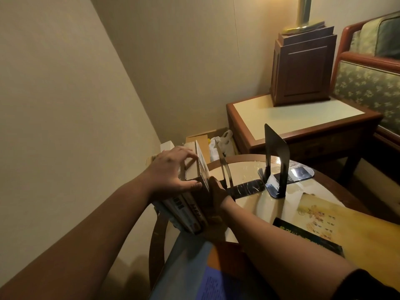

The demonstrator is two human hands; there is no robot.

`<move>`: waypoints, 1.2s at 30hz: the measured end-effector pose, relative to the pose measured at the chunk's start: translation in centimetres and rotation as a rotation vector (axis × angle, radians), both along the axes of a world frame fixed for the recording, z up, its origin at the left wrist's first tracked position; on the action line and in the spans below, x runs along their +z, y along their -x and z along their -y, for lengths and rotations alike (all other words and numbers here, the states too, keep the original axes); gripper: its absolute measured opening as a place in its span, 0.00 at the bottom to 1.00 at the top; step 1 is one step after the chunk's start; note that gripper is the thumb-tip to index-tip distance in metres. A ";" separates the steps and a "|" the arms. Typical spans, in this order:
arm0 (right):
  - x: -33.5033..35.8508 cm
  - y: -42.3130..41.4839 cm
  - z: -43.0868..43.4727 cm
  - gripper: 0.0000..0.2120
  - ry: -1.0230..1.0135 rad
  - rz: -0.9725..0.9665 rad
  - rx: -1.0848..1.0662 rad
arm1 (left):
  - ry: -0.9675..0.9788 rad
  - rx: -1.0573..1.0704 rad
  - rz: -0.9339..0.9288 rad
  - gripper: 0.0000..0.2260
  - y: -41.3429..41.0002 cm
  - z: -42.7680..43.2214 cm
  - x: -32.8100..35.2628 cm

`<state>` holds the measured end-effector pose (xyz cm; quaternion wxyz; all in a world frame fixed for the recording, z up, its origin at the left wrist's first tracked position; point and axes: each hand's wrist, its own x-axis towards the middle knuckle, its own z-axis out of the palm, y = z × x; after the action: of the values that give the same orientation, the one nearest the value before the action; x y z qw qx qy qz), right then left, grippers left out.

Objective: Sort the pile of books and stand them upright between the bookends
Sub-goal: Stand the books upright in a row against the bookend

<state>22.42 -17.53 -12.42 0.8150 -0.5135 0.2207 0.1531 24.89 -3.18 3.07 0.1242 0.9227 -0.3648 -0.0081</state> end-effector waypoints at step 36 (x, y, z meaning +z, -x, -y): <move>5.6 21.3 15.2 0.38 1.916 0.411 0.848 | -0.072 0.090 0.059 0.46 0.8 1.5 0.0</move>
<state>1.15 -32.75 -6.80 -0.0266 -0.9909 -0.0892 0.0972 24.10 -4.66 3.05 0.0801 0.9420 -0.3257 0.0116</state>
